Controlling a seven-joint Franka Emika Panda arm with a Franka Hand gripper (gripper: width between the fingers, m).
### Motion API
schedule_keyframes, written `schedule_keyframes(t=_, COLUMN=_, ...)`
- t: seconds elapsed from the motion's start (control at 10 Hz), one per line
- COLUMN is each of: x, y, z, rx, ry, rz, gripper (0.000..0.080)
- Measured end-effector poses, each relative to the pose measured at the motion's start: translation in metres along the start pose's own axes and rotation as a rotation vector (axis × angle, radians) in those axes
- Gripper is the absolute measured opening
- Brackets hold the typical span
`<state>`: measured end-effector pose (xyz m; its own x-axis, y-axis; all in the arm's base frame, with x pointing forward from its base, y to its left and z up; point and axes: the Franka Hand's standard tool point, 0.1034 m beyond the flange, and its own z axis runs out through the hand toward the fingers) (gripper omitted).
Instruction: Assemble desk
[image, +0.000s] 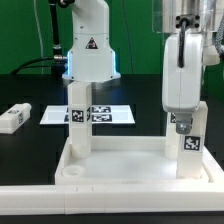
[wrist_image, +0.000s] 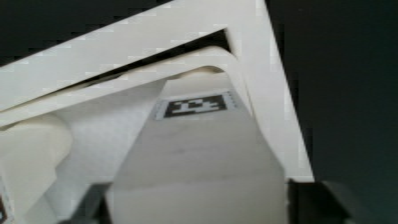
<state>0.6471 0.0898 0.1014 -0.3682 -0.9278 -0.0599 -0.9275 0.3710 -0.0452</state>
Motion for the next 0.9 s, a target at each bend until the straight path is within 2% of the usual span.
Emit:
schedule_keyframes(t=0.1, x=0.000, y=0.000, z=0.000, rx=0.000, ry=0.000, rz=-0.012, gripper=0.0596)
schedule_keyframes(t=0.2, x=0.000, y=0.000, z=0.000, rx=0.000, ry=0.000, rz=-0.012, gripper=0.0596)
schedule_keyframes(t=0.3, x=0.000, y=0.000, z=0.000, rx=0.000, ry=0.000, rz=-0.013, gripper=0.0638)
schedule_keyframes(t=0.4, x=0.000, y=0.000, z=0.000, rx=0.002, ry=-0.001, rz=-0.020, gripper=0.0646)
schedule_keyframes(t=0.5, x=0.004, y=0.000, z=-0.008, rx=0.017, ry=-0.010, rz=-0.068, gripper=0.0646)
schedule_keyframes(t=0.7, x=0.035, y=0.006, z=-0.037, rx=0.048, ry=-0.033, rz=-0.129, gripper=0.0649)
schedule_keyframes(t=0.8, x=0.044, y=0.004, z=-0.042, rx=0.051, ry=-0.035, rz=-0.124, gripper=0.0649)
schedule_keyframes(t=0.9, x=0.040, y=0.006, z=-0.038, rx=0.047, ry=-0.032, rz=-0.132, gripper=0.0649)
